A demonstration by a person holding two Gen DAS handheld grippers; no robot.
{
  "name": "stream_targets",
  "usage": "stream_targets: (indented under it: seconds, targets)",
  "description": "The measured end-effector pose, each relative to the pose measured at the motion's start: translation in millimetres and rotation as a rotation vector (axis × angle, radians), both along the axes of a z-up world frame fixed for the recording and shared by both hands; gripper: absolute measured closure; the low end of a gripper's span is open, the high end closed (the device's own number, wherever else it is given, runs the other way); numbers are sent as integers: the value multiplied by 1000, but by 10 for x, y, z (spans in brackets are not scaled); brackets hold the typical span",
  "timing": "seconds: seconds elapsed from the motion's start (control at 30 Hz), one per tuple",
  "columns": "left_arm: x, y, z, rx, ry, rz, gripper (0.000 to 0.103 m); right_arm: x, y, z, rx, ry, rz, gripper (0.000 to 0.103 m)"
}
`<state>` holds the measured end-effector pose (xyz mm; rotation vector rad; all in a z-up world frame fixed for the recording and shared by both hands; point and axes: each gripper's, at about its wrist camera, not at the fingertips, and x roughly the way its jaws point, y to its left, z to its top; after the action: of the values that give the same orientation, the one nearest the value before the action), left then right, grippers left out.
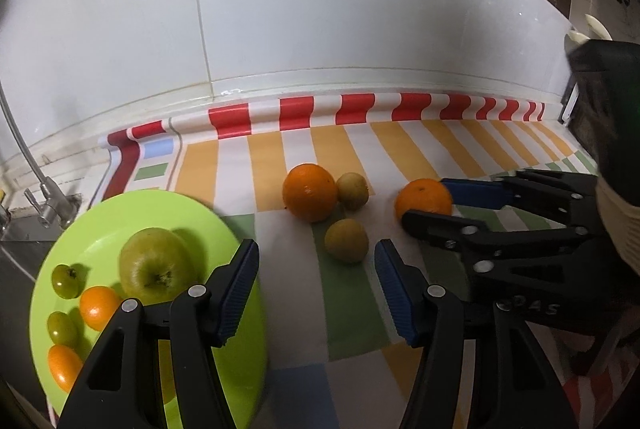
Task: Organize fruits
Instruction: 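Grasp a small yellow citrus with the left tool while the right tool grasps an orange, then carry both fruits onto the green plate and open both tools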
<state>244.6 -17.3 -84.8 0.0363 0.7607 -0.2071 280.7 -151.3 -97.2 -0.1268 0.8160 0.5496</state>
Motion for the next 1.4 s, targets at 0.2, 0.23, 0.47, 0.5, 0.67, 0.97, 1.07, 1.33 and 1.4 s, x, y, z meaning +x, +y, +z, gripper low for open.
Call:
stream_targets:
  seconds: [0.2, 0.23, 0.47, 0.5, 0.67, 0.97, 1.07, 1.33, 1.4]
  targets:
    - [167, -121, -90, -24, 54, 8, 53, -26, -200, 91, -12, -34, -88, 60]
    - [195, -138, -115, -26, 67, 7, 57, -28, -223, 97, -14, -39, -95, 60]
    - [306, -202, -218, -28, 109, 10, 74, -23, -319, 27, -3, -10, -125, 60]
    - [299, -202, -214, -30, 107, 7, 74, -27, -327, 20, -2, -6, -128, 60]
    - [198, -198, -143, -18, 92, 1, 74, -75, -354, 16, 9, 2, -142, 60]
    - [-105, -67, 106, -31, 49, 8, 74, -315, -281, 175, 25, -20, -145, 60]
    - [-245, 1, 193, -39, 33, 13, 74, -423, -240, 258, 34, -31, -144, 60]
    - [-698, 202, 371, -43, -6, 37, 74, -797, -115, 474, 60, -49, -131, 60]
    - [-811, 250, 394, -42, -13, 46, 74, -905, -53, 523, 64, -52, -121, 60]
